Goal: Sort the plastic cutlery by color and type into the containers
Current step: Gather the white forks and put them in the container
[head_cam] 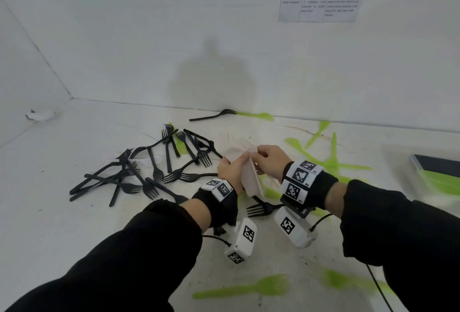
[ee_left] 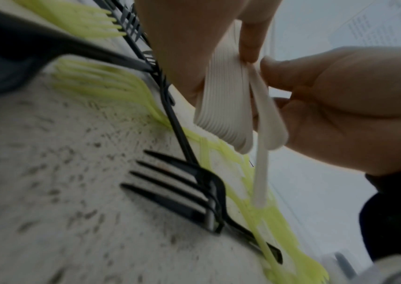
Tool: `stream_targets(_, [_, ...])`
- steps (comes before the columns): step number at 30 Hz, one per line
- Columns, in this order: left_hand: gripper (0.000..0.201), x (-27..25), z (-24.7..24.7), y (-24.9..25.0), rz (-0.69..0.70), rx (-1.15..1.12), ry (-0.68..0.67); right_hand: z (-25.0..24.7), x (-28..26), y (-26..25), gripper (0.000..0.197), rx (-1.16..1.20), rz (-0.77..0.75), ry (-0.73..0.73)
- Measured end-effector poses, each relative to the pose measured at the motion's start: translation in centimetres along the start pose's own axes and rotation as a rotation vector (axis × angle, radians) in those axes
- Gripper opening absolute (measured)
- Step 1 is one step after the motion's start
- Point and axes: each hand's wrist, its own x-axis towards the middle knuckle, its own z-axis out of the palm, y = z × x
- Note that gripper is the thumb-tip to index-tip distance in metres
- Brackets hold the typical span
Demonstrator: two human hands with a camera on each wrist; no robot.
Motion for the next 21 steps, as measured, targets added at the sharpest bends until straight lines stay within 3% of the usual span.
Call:
stream_targets(4, [0.022, -1.4, -0.5, -0.3, 0.044, 0.0, -0.036, -0.3, -0.4, 0.0, 0.025, 0.095, 0.063, 0.19])
stream_targets(7, [0.012, -2.6, -1.0, -0.4, 0.059, 0.066, -0.084, 0.2, -1.2, -1.0, 0.028, 0.233, 0.088, 0.109])
stream_targets(12, [0.017, -3.7, -2.3, -0.6, 0.092, 0.115, -0.109, 1.5, -2.4, -1.6, 0.029, -0.034, 0.017, -0.002])
stream_targets(15, [0.025, -4.2, -3.2, -0.7, 0.094, 0.088, -0.089, 1.7, -3.1, -1.8, 0.029, -0.009, -0.01, -0.062])
stream_targets(19, [0.018, -5.3, -3.9, -0.7, 0.028, 0.055, -0.084, 2.0, -4.5, -1.5, 0.006, 0.062, -0.039, 0.036])
stream_targets(21, [0.02, -6.0, -4.0, -0.7, -0.027, 0.042, -0.096, 2.4, -5.2, -1.0, 0.007, 0.027, -0.072, 0.05])
